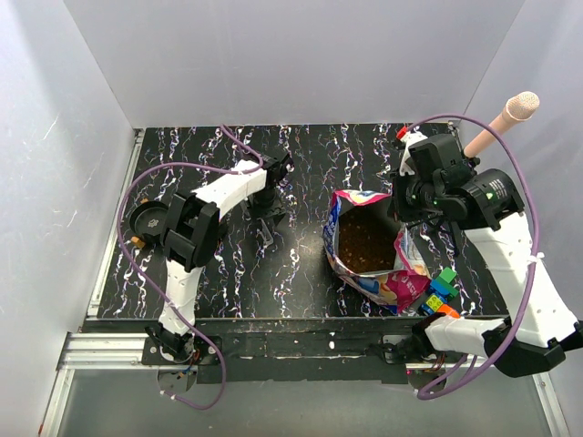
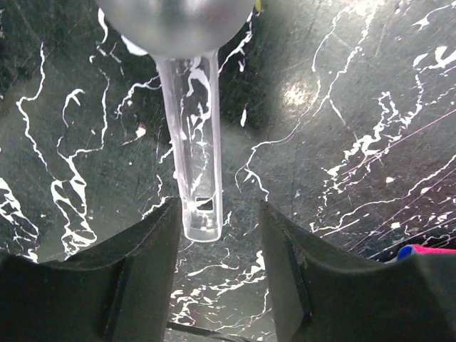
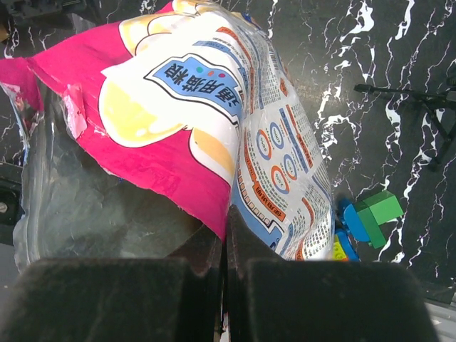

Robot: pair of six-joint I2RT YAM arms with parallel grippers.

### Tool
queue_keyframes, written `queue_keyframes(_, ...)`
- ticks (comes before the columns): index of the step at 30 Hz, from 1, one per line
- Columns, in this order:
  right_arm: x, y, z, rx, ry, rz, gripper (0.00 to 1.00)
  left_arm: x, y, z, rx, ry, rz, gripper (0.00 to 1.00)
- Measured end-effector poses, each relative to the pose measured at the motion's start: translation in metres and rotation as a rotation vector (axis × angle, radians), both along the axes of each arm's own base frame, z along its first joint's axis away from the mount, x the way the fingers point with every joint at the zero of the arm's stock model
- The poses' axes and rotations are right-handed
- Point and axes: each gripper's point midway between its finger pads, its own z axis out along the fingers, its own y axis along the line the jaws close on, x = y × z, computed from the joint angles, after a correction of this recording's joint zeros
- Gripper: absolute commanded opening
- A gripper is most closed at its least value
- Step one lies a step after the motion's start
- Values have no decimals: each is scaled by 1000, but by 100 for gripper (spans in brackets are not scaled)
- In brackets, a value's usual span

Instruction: Serve the pet food

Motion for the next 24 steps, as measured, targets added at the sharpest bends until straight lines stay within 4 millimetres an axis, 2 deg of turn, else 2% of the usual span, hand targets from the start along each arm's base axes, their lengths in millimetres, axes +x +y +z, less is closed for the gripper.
queue_keyframes(3,-5,-1,0,8,3,8,1,-3,2,-1,17,4,18,46)
queue_keyframes(11,-8,-1,0,5,4,31,1,1,-1,-16,20,-9,39,33)
queue_keyframes(14,-8,-1,0,3,3,35,1,1,-1,-30,26,4,33,19)
queue_keyframes(15,-8,-1,0,2,3,36,1,0,-1,-33,29,7,20,13)
queue_keyframes(16,-8,-1,0,2,4,36,1,-1,0,-33,29,9,10,2)
queue_keyframes(17,-8,0,0,2,4,36,1,0,-1,-32,20,6,-3,0)
queue_keyframes(20,-7,0,-1,2,6,36,1,-3,-12,-31,-58,11,-107,0)
queue_keyframes(24,-4,2,-3,-3,14,35,1,-19,-50,-20,-343,-34,-294,0)
